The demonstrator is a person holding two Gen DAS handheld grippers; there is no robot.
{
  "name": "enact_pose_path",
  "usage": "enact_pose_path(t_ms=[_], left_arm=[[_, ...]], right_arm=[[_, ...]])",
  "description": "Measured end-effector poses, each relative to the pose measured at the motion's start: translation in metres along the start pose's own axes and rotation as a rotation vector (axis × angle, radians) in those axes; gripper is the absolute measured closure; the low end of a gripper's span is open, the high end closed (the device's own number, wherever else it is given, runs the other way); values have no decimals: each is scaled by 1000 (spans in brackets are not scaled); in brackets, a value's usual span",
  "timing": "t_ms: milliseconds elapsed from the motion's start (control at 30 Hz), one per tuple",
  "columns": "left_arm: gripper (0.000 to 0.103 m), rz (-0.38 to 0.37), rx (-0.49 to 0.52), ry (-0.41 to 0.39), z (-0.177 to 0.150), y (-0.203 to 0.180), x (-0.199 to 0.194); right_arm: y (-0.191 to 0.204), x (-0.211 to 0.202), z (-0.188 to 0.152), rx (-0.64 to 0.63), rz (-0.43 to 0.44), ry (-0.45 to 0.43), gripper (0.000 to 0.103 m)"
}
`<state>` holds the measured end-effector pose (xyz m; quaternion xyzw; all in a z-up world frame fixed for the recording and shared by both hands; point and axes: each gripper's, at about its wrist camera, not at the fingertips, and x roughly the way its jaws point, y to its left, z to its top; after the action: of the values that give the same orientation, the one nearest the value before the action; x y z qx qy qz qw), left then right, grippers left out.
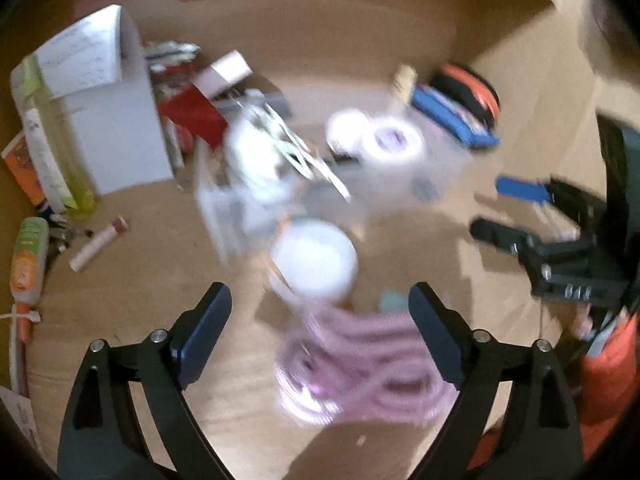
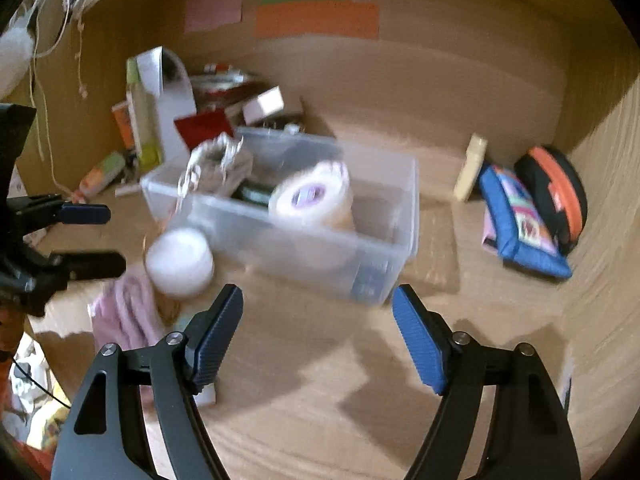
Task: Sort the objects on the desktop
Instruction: 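Release the Max box and domino tile into the clear box, then grasp the mint-green tube with the right gripper while the left grasps the pink rope bag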
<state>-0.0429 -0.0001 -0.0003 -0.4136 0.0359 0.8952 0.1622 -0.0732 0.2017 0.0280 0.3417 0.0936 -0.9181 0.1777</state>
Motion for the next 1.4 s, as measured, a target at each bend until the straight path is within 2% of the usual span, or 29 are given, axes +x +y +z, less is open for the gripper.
enact_pose_path(t_ms=[100, 167, 233, 333, 600, 700, 900, 1100, 1300, 1400], left_arm=[[11, 48, 55, 37, -22, -10, 6], [9, 36, 51, 44, -32, -7, 3], [8, 60, 48, 60, -42, -1, -1], [4, 81, 21, 59, -52, 15, -10], [4, 216, -57, 71, -58, 61, -23], [4, 237, -105, 84, -55, 72, -23], [4, 128, -169, 46, -51, 66, -37], [4, 58, -120, 51, -45, 37, -29], [4, 31, -97, 91, -44, 23, -10], [4, 71, -86, 118, -47, 21, 1]], right_arm=[[0, 0, -11, 7, 4, 27, 29], [0, -2, -16, 8, 18, 36, 29], [2, -5, -20, 6, 27, 40, 29], [7, -7, -24, 4, 48, 45, 28], [30, -3, -33, 0, 118, 71, 28], [38, -3, -36, -15, 138, 77, 28], [55, 8, -37, -59, 176, 103, 29], [59, 24, -35, -61, 196, 154, 30], [61, 25, -35, -63, 203, 165, 33], [65, 29, -35, -68, 212, 182, 36]])
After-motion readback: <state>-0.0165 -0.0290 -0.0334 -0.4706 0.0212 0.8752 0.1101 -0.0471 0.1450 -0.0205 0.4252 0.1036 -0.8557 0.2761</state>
